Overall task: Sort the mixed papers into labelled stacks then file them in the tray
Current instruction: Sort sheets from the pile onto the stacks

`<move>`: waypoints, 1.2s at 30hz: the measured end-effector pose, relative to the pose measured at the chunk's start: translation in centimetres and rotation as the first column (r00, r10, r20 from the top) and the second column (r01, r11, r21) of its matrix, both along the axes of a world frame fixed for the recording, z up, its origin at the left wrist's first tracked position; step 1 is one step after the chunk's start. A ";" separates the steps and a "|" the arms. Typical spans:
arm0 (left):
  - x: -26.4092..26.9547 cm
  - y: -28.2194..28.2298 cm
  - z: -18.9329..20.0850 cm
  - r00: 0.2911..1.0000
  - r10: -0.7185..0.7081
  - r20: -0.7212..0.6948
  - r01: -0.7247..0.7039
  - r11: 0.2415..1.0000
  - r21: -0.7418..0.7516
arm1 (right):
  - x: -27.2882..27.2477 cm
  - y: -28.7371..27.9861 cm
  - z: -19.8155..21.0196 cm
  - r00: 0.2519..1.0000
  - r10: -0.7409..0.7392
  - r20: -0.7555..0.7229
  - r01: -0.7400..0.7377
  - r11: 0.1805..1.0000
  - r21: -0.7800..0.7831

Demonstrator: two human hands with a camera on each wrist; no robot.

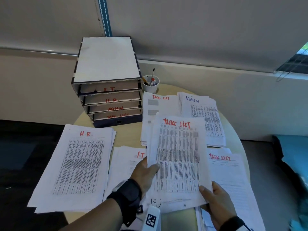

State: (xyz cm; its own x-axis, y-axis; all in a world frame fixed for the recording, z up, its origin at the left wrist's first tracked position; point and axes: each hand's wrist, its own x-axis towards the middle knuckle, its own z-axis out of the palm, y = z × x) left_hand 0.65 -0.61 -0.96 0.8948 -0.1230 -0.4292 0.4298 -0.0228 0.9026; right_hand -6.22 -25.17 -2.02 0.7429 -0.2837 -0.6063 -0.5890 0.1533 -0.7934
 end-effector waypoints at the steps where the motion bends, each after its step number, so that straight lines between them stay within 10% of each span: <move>1: 0.3 0.1 0.3 0.999 0.018 -0.040 -0.021 0.998 -0.060 | 0.7 0.3 0.1 1.000 -0.018 0.002 0.017 0.999 0.031; 5: 0.2 2.8 -0.3 0.977 0.164 -0.138 -0.176 0.981 -0.082 | 4.9 1.4 0.6 0.999 -0.041 0.005 0.041 0.994 0.102; 7: -0.8 5.2 -1.4 0.999 0.009 -0.036 0.001 0.966 0.258 | 7.7 1.5 -0.1 0.998 -0.058 0.005 0.057 0.993 0.105; 10: -2.7 7.9 -3.0 0.828 -0.523 -0.204 0.466 0.436 0.770 | 12.4 1.9 -1.3 0.998 -0.063 -0.002 0.063 0.996 0.062; 13: -4.6 9.8 -4.8 0.675 -0.660 -0.330 0.454 0.018 0.891 | 17.0 2.5 -1.8 0.999 0.026 -0.035 -0.029 0.995 -0.093; 22: -5.3 12.4 -10.1 0.633 -0.699 -0.332 0.546 0.100 0.831 | 23.4 2.5 -0.1 0.967 0.205 -0.152 -0.255 0.769 -0.586; 29: -4.8 11.2 -5.8 0.558 -0.758 -0.338 0.602 0.089 0.794 | 9.0 -9.4 -3.7 0.925 -0.086 -0.369 -0.277 0.510 -0.814; 33: -5.2 10.4 -5.6 0.565 -0.751 -0.342 0.585 0.073 0.808 | 1.2 -20.4 -13.0 0.852 -0.121 -0.510 -0.338 0.617 -0.711; 36: -5.2 10.4 -5.7 0.587 -0.743 -0.322 0.557 0.082 0.826 | 0.6 -20.5 -10.9 0.883 -0.096 -0.459 -0.288 0.662 -0.692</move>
State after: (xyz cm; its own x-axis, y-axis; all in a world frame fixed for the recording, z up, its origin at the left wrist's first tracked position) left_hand -4.60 9.77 -6.69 0.7089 -0.3895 -0.5881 -0.2906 -0.9209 0.2596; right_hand -5.61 -45.66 -12.87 0.5129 -0.7100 -0.4826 -0.8584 -0.4315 -0.2774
